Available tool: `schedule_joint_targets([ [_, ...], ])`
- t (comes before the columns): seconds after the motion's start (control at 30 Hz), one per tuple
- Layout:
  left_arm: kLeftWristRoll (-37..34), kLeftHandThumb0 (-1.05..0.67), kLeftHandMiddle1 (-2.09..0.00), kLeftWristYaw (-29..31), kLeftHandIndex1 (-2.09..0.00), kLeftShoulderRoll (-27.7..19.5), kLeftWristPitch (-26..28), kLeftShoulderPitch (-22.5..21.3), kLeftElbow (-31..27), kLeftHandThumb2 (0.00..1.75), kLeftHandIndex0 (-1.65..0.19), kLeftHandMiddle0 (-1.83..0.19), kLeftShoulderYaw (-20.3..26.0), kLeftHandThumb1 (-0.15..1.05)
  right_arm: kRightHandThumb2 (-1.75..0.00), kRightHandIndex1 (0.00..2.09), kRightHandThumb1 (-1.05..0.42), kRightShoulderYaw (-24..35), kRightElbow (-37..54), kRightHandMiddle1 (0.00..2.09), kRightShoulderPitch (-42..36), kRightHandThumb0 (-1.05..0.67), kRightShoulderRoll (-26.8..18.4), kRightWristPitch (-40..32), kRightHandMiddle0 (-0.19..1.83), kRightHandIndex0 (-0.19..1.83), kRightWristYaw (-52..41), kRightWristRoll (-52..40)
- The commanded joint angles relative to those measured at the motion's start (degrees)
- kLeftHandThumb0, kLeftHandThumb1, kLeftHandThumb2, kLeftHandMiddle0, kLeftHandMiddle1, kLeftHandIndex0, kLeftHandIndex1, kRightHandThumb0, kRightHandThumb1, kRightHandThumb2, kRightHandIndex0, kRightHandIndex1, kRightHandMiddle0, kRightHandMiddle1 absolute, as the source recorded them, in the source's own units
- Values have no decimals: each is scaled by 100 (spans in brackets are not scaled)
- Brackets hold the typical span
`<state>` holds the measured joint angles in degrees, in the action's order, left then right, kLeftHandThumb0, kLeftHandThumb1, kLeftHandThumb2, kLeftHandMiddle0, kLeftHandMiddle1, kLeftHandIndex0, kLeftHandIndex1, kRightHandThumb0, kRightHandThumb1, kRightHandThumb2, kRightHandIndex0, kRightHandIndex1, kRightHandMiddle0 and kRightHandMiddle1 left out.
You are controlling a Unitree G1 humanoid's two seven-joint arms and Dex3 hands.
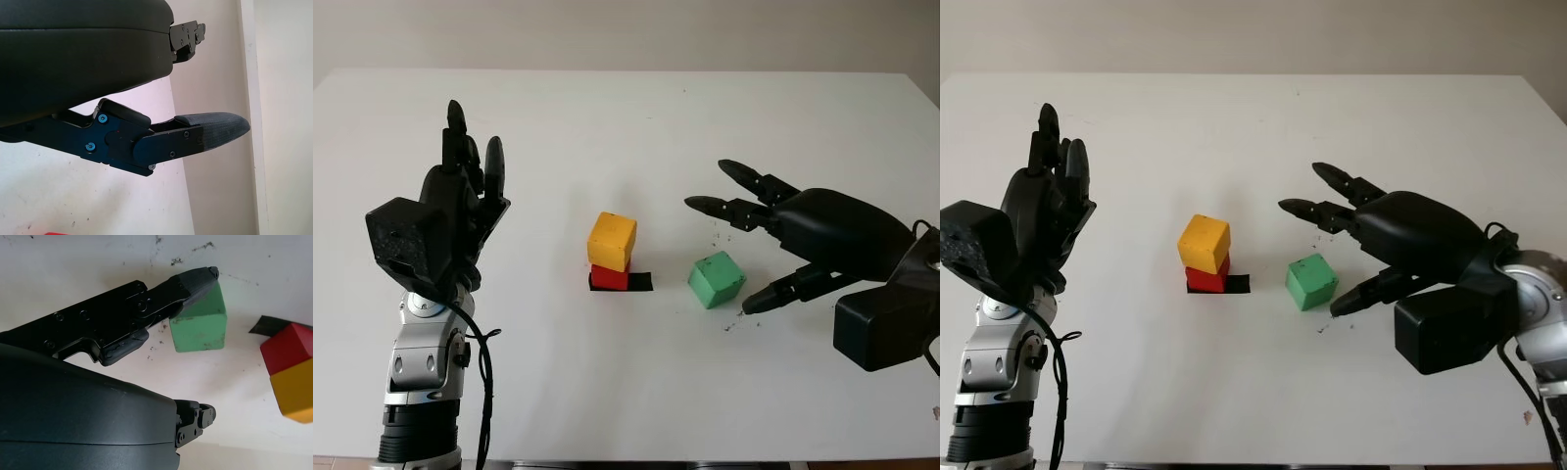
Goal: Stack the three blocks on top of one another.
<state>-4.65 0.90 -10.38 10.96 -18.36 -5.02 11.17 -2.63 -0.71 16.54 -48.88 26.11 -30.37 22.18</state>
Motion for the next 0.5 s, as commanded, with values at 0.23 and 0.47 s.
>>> schedule_joint_targets([
  [0.23,28,-76,0,-19,0,-24,-28,-1,-64,61,19,19,-10,105,-5,6,-90,-217,-424,11,84,-72,94,403,24,-15,534,446],
  [0.47,55,-77,0,-40,0,-13,-29,-10,-41,61,19,19,-10,105,-6,8,-92,-322,-876,20,265,-64,151,898,40,-8,1214,888],
])
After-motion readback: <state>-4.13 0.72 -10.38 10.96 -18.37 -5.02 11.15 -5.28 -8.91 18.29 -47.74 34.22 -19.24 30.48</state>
